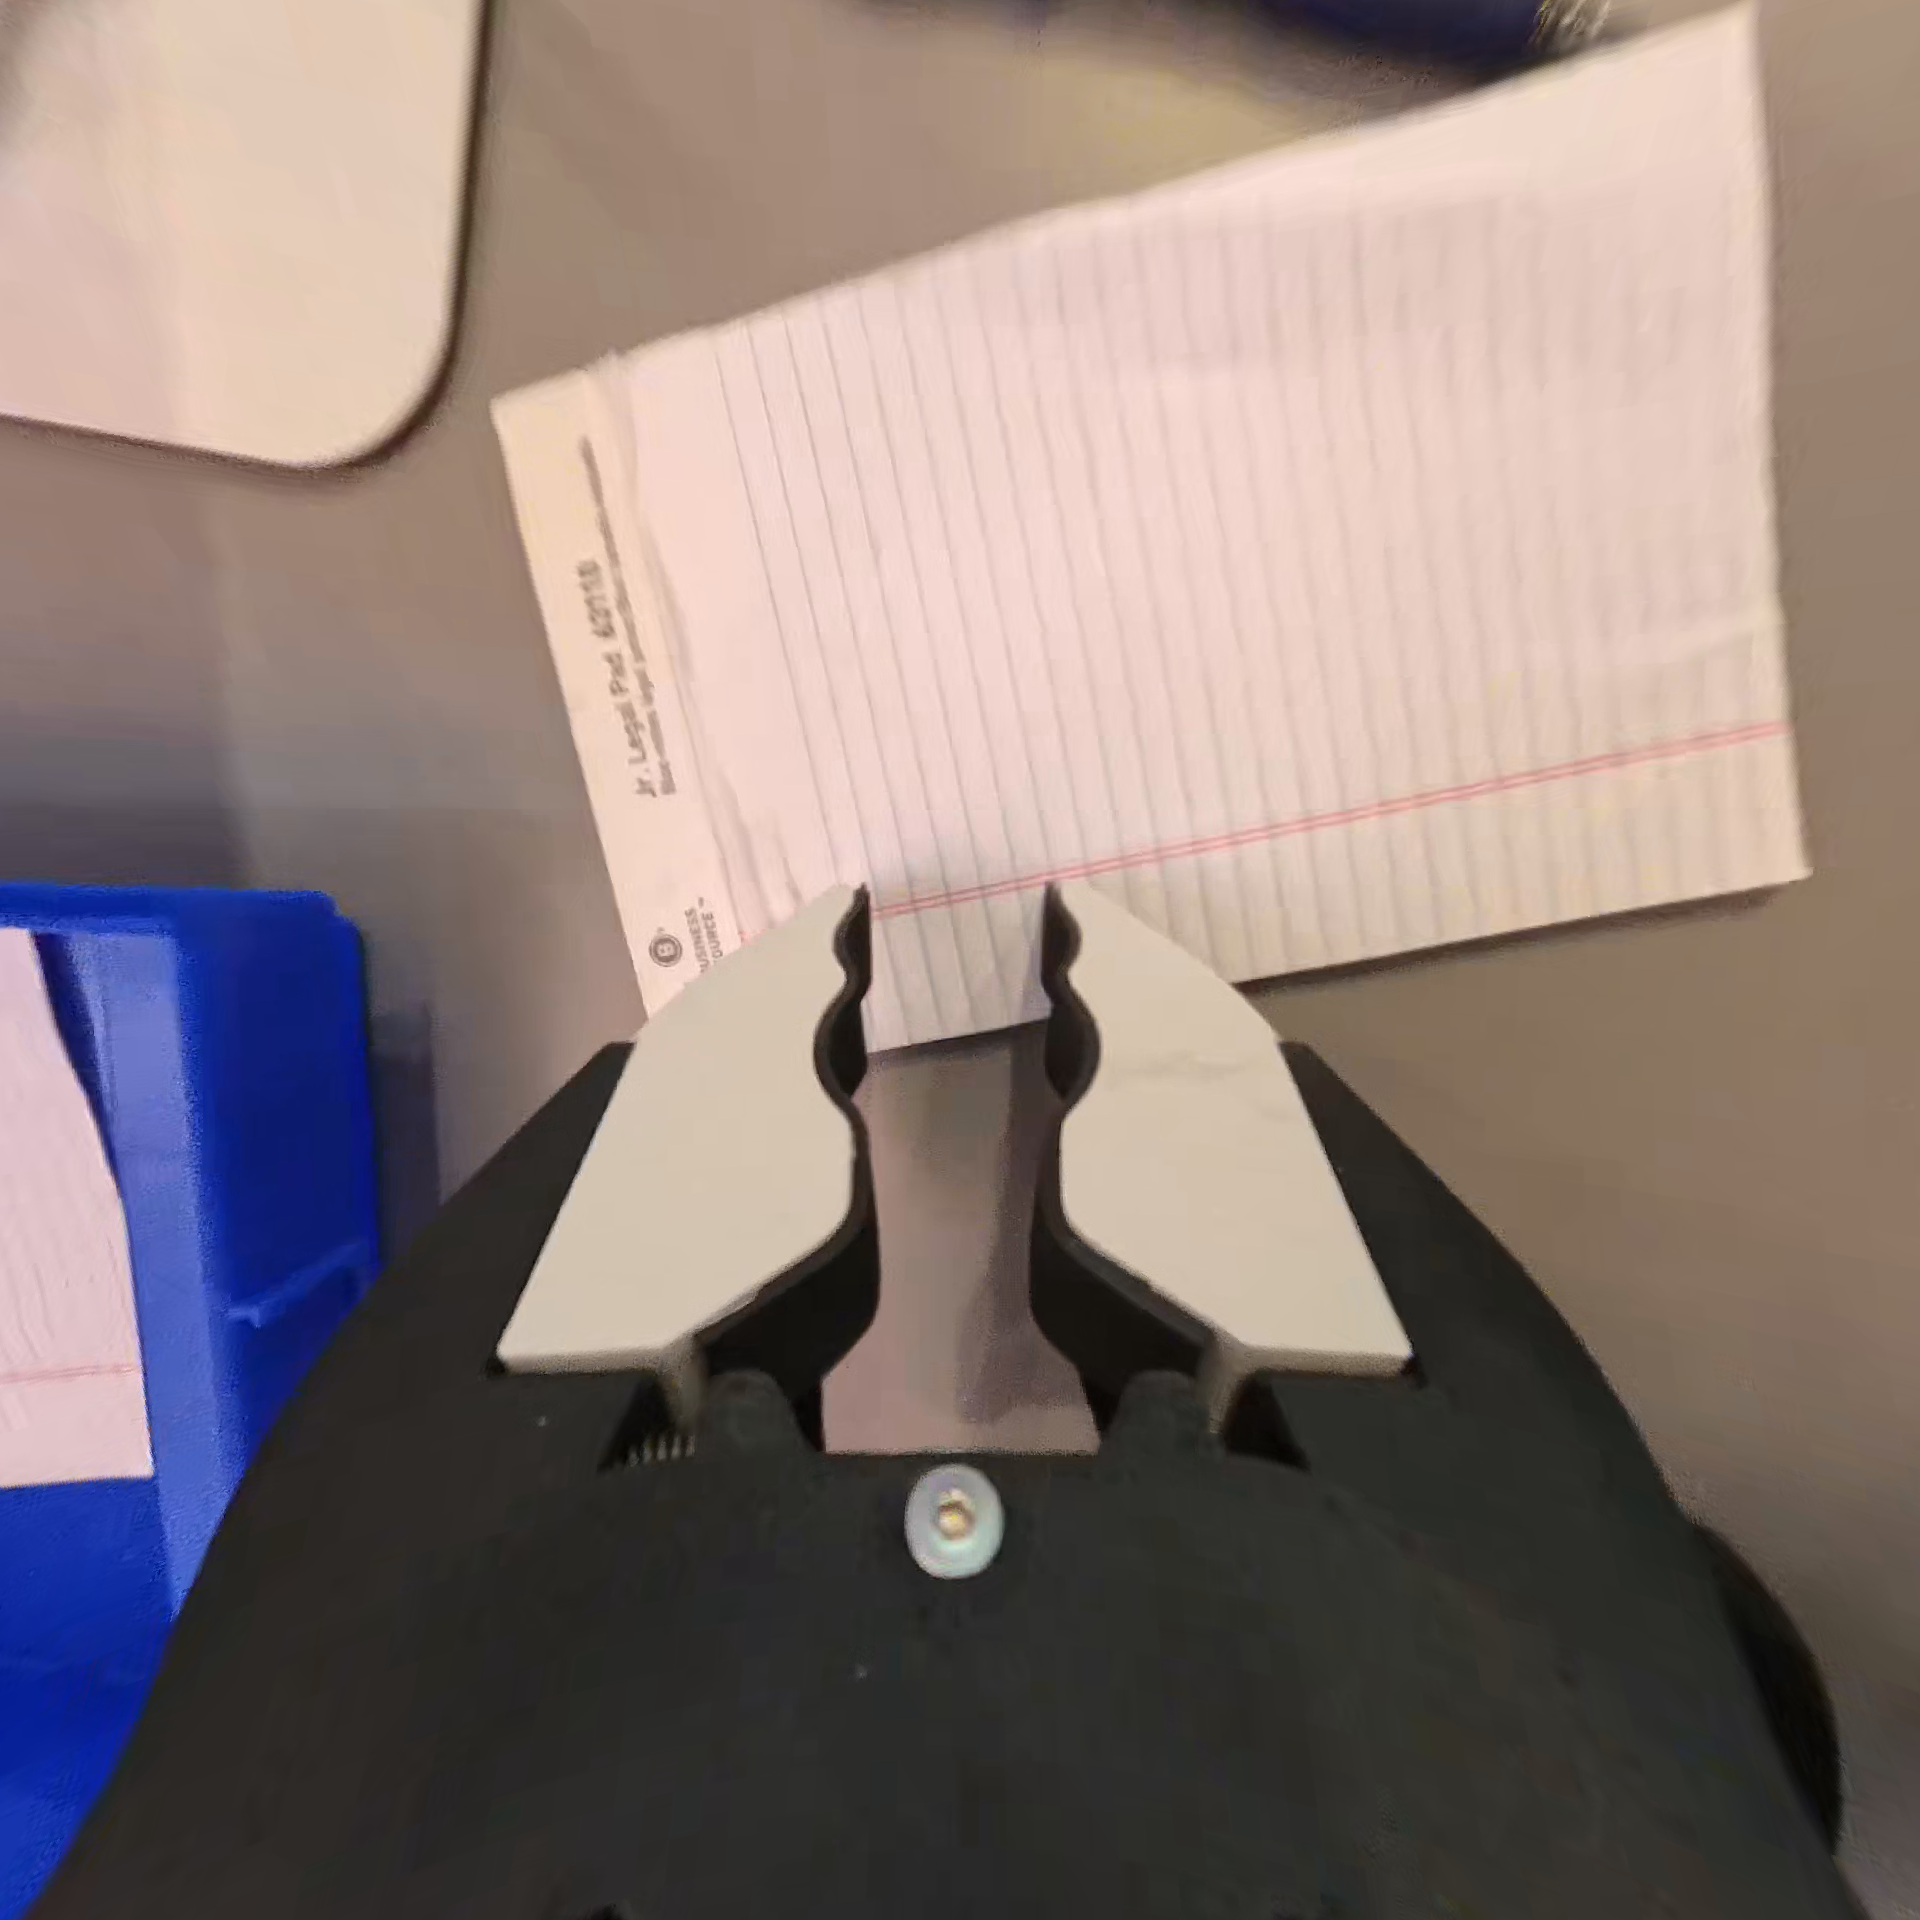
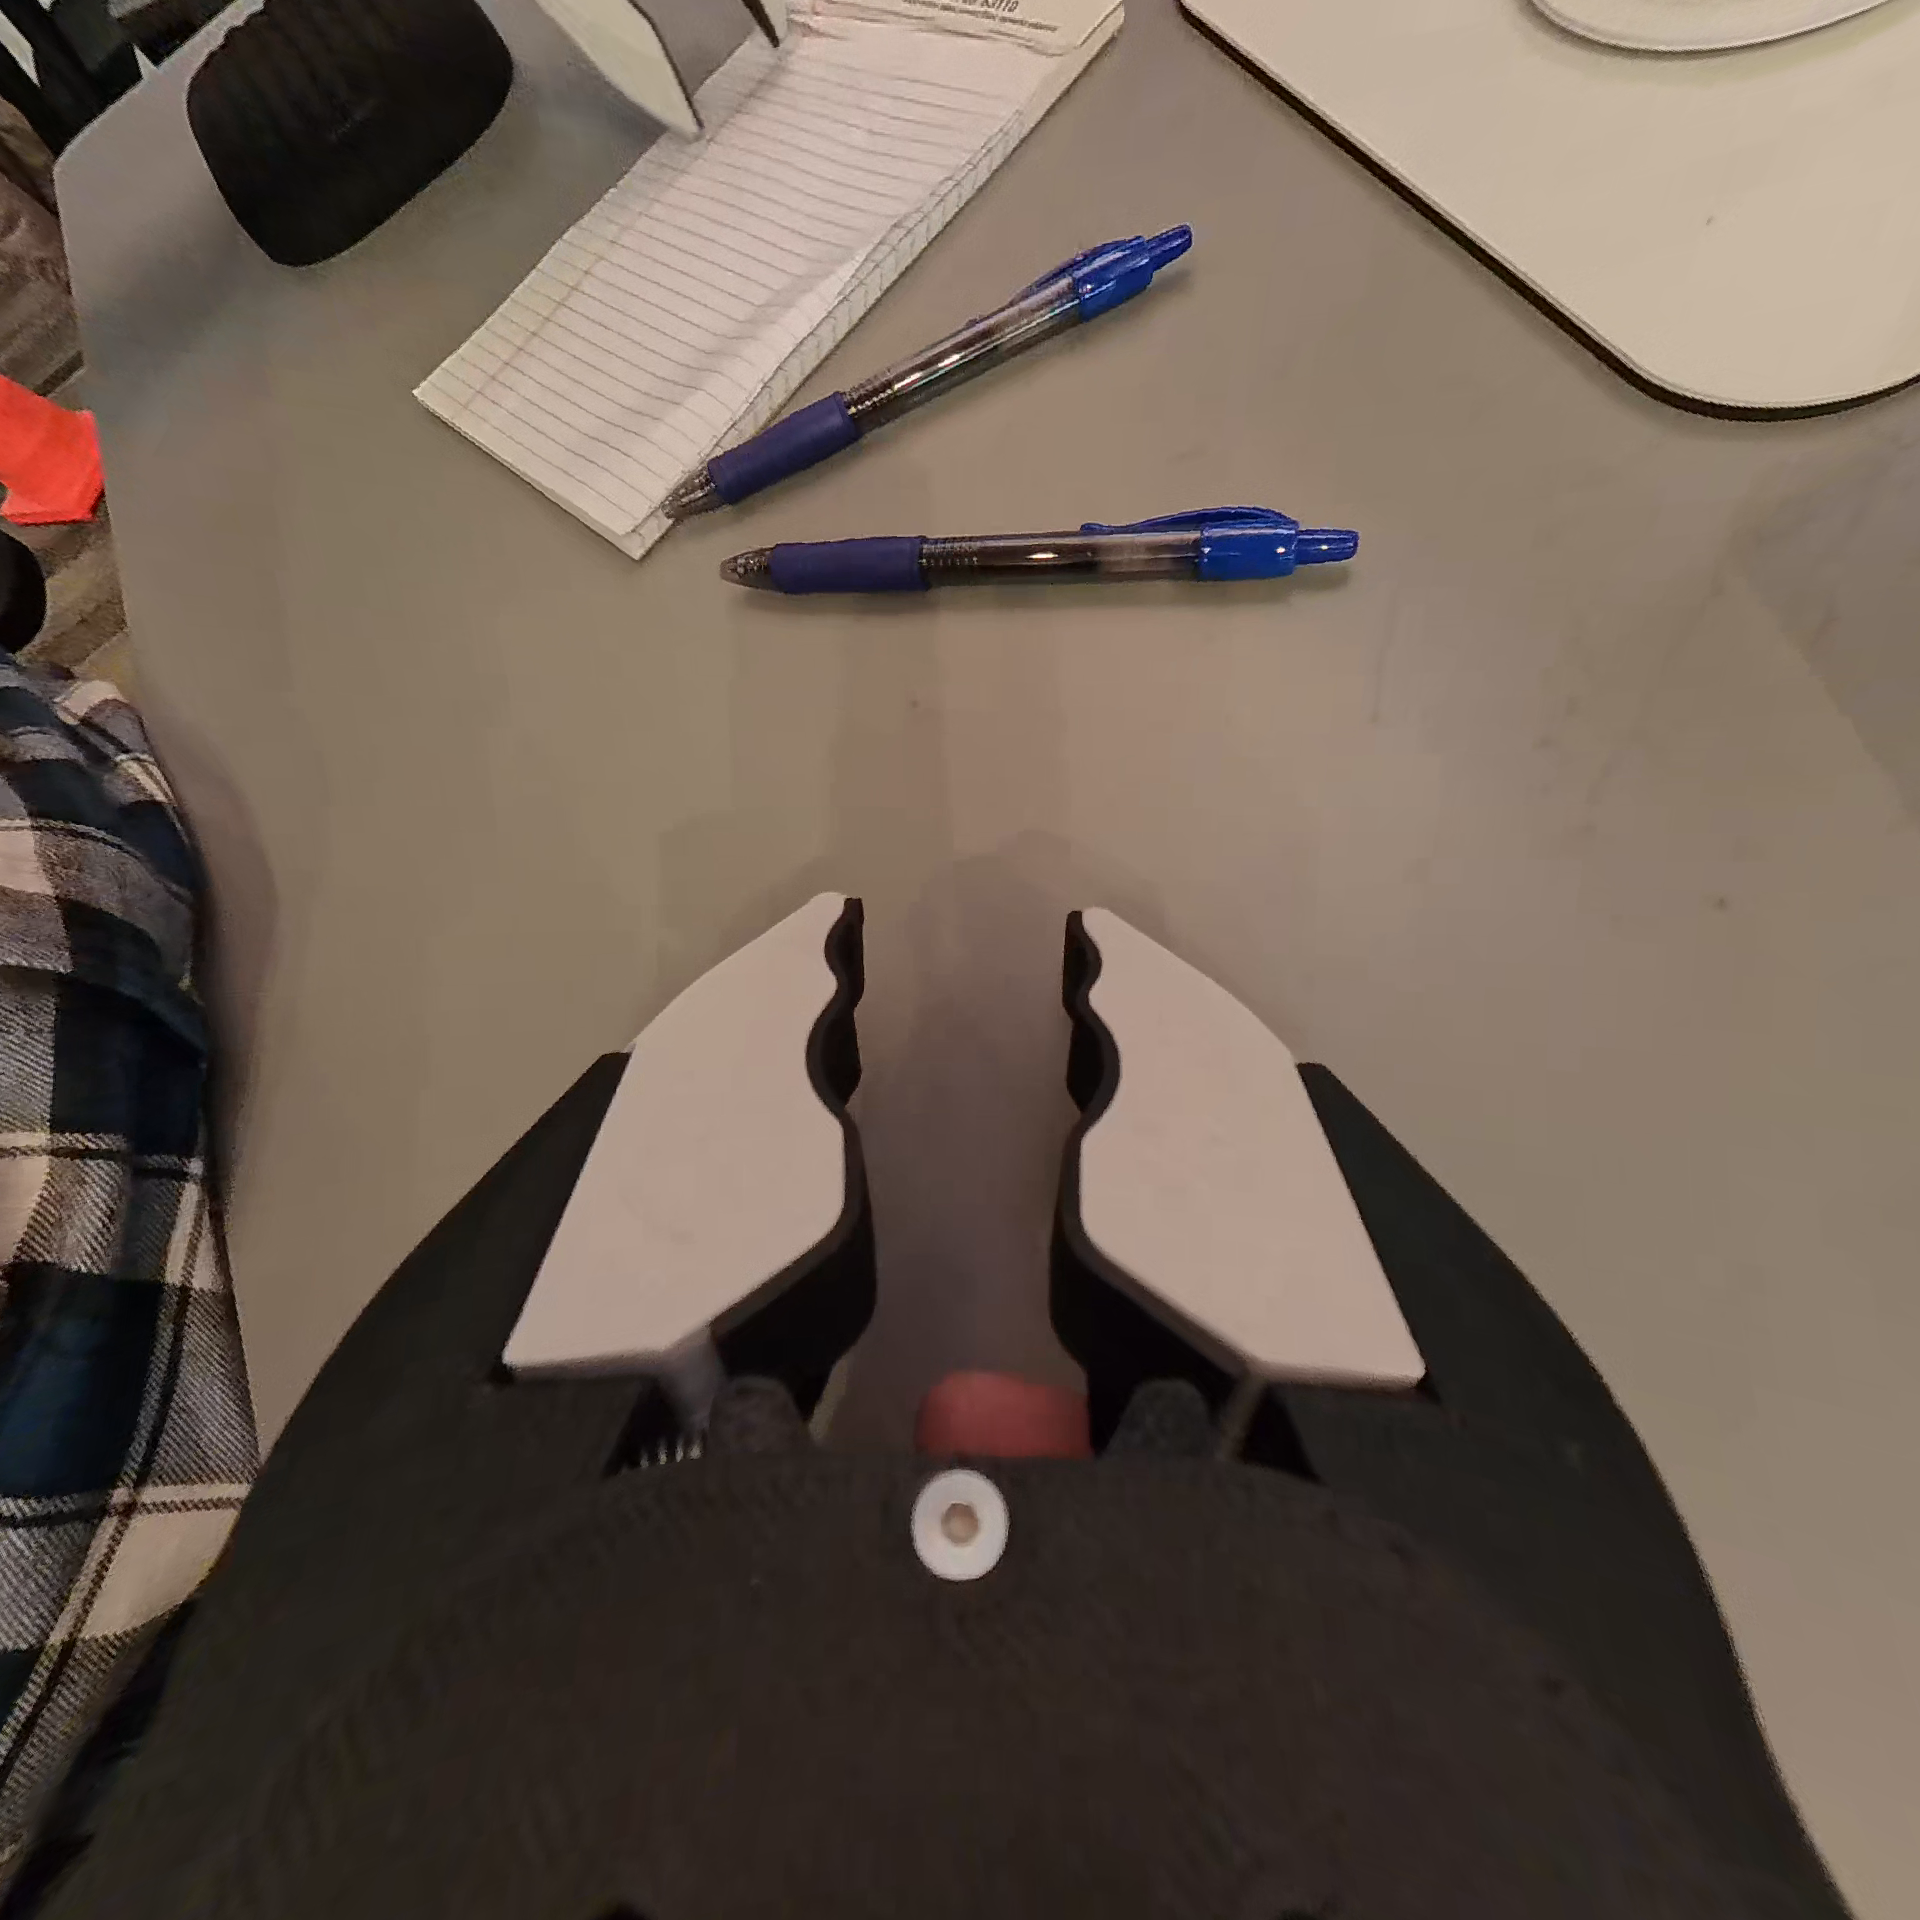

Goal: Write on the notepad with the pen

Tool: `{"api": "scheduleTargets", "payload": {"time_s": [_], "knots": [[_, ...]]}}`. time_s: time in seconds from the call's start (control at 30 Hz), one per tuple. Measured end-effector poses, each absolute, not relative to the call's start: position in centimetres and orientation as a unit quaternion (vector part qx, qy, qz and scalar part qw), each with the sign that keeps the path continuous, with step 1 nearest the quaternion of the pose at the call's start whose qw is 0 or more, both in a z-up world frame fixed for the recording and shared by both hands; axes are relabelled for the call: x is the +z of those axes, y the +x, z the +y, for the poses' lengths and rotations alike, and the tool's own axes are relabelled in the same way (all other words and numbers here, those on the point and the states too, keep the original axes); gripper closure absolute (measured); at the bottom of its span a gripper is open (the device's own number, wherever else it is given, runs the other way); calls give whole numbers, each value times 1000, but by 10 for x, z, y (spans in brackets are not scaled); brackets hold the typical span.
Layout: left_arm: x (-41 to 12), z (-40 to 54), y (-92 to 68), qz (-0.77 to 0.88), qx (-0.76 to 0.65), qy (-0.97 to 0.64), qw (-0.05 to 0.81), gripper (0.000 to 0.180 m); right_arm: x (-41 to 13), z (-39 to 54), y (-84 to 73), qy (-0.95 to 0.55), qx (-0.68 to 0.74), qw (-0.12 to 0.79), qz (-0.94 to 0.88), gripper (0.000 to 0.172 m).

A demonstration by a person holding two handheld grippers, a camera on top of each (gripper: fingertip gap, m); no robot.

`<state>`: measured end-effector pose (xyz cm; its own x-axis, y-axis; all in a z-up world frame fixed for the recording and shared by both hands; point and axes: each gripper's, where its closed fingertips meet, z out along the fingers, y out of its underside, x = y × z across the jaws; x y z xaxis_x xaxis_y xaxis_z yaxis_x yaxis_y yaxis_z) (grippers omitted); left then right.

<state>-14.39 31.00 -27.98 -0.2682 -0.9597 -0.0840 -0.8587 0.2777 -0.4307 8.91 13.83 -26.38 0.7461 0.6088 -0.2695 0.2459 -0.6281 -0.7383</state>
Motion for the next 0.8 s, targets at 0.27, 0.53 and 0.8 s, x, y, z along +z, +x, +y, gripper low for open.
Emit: {"api": "scheduleTargets", "payload": {"time_s": [0.27,0.53,0.8], "knots": [[-281,289,-108,846,-166,-486,144,166,-263,138,94,-863,264,357,-239,136],[-280,244,-54,880,-192,-410,141,172,-262,128,105,-865,269,358,-226,135],[-280,198,-32,872,-228,-405,152,174,-262,118,132,-873,254,366,-197,135]]}}
